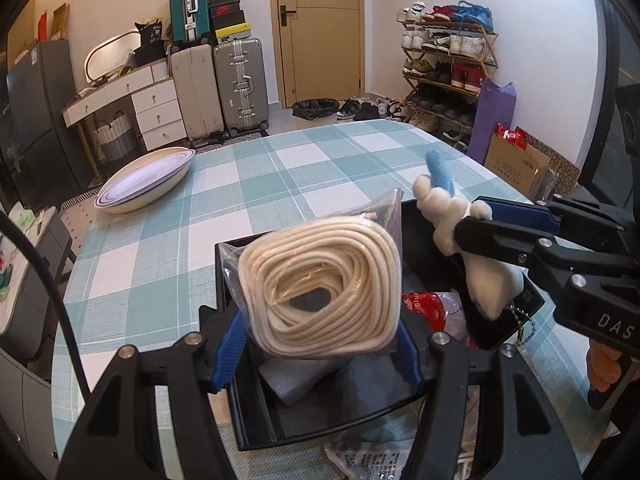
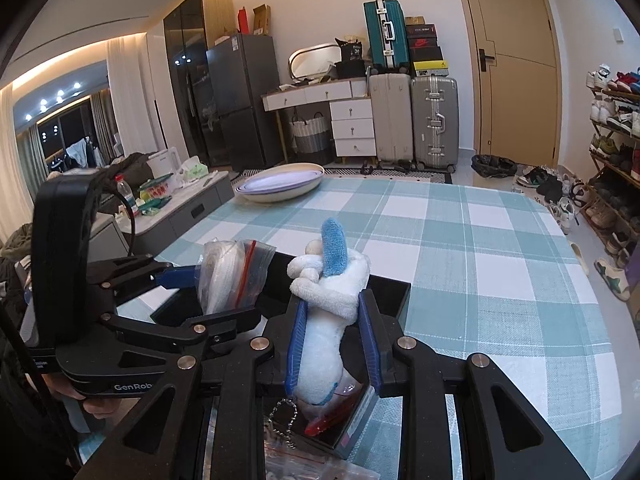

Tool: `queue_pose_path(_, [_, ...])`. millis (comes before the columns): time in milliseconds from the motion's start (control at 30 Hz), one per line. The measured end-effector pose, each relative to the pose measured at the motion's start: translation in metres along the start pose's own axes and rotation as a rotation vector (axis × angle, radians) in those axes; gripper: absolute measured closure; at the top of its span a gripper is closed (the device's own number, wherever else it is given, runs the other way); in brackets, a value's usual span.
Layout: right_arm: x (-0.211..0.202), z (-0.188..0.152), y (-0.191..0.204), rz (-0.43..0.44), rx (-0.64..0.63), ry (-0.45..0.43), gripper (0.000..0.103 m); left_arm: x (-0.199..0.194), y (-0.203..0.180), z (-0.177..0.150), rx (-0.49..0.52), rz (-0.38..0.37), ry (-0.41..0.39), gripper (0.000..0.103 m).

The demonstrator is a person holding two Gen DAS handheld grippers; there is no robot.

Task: Organize soft objects
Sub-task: 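Release the rope bag into the box with the left tool while the right tool releases the plush, then withdraw both tools from the box and move the right tool toward the remaining rope bag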

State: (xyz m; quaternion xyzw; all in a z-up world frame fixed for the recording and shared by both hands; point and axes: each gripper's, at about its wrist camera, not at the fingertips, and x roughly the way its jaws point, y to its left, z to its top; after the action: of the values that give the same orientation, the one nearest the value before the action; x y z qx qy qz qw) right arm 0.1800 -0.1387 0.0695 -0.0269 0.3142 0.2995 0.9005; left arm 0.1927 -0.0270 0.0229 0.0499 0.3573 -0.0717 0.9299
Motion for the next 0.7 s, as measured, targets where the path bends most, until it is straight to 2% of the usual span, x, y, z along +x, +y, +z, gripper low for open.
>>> queue_pose_path(100, [0.006, -0.004, -0.003, -0.016, -0.004, 0.021, 0.077, 0.002, -0.005, -0.001, 0.025, 0.001, 0.011, 0.04])
queue_pose_path(167, [0.006, -0.007, -0.002, -0.01, -0.004, 0.034, 0.077, 0.002, -0.003, 0.0, 0.004, -0.021, 0.018, 0.038])
queue_pose_path(200, [0.005, -0.007, -0.001, -0.009, -0.006, 0.037, 0.074, 0.001, -0.001, 0.0, -0.007, -0.023, 0.024, 0.037])
queue_pose_path(267, [-0.001, -0.007, 0.001, -0.011, -0.016, 0.025, 0.064, -0.003, 0.001, -0.001, -0.021, -0.045, 0.023, 0.034])
queue_pose_path(300, [-0.007, -0.007, 0.003, -0.017, -0.021, 0.011, 0.057, -0.006, 0.002, -0.002, -0.027, -0.053, 0.019, 0.031])
queue_pose_path(333, [-0.013, -0.007, 0.004, -0.018, -0.027, 0.002, 0.049, -0.011, 0.002, -0.003, -0.037, -0.057, 0.014, 0.021])
queue_pose_path(400, [-0.025, -0.007, 0.007, -0.03, -0.04, -0.015, 0.04, -0.022, 0.003, -0.005, -0.048, -0.058, -0.01, 0.017])
queue_pose_path(467, [-0.035, -0.009, 0.009, -0.038, -0.039, -0.012, 0.025, -0.031, 0.005, -0.008, -0.06, -0.058, -0.026, 0.008])
queue_pose_path(500, [-0.04, -0.01, 0.01, -0.031, -0.037, -0.005, 0.014, -0.036, 0.006, -0.01, -0.073, -0.05, -0.035, 0.0])
queue_pose_path(533, [-0.045, -0.013, 0.011, -0.026, -0.038, -0.002, 0.008, -0.041, 0.009, -0.012, -0.092, -0.046, -0.048, 0.0])
queue_pose_path(633, [-0.057, -0.022, 0.016, -0.051, -0.057, 0.007, 0.001, -0.052, 0.016, -0.02, -0.133, -0.081, -0.049, 0.0])
queue_pose_path(700, [-0.062, -0.027, 0.017, -0.063, -0.059, 0.019, 0.001, -0.057, 0.019, -0.025, -0.142, -0.078, -0.055, 0.0])
